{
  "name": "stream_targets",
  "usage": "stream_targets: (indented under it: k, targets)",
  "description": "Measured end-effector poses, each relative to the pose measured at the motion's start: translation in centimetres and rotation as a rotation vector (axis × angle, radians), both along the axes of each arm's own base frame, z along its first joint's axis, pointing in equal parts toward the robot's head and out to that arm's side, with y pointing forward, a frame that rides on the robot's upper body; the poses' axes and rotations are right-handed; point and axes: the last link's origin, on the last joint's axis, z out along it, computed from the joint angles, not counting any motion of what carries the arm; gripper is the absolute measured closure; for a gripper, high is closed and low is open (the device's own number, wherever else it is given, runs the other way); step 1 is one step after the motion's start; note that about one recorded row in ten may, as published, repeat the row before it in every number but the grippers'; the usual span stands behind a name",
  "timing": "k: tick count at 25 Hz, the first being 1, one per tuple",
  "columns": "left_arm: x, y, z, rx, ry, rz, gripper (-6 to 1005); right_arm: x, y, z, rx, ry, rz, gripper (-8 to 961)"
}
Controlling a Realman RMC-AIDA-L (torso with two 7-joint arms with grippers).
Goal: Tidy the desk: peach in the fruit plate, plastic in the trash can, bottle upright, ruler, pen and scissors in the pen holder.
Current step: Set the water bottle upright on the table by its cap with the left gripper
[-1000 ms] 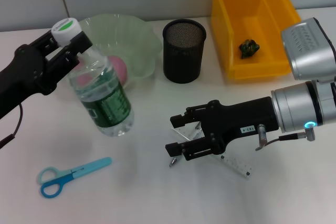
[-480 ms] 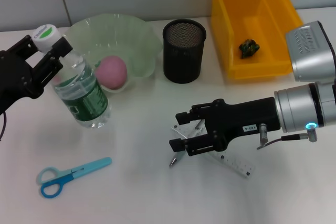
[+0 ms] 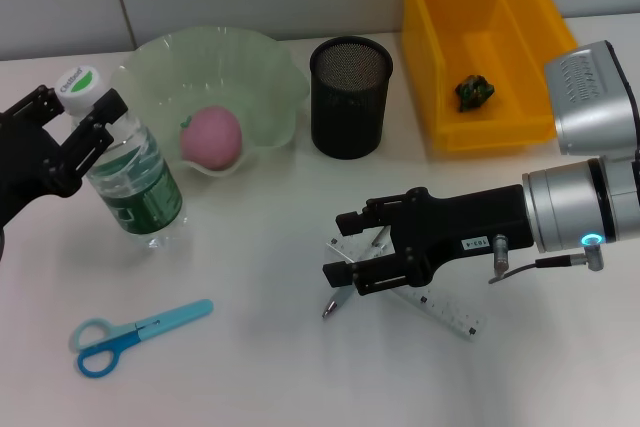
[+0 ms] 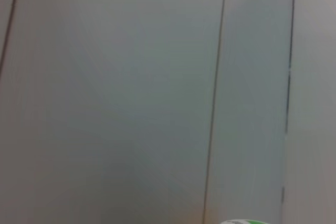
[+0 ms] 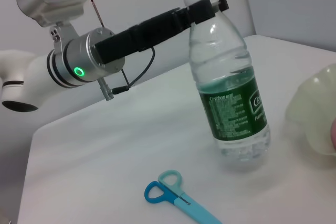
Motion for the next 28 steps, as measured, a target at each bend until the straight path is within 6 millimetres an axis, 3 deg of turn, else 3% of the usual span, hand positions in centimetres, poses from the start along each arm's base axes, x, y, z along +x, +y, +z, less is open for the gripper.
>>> stream_targets:
  k: [28]
  targets:
    - [-1.1,0.7,-0.8,0.118,0.102,0.065,562,0.1,-0.1,-0.1,-0.007,0.001,-0.007,210]
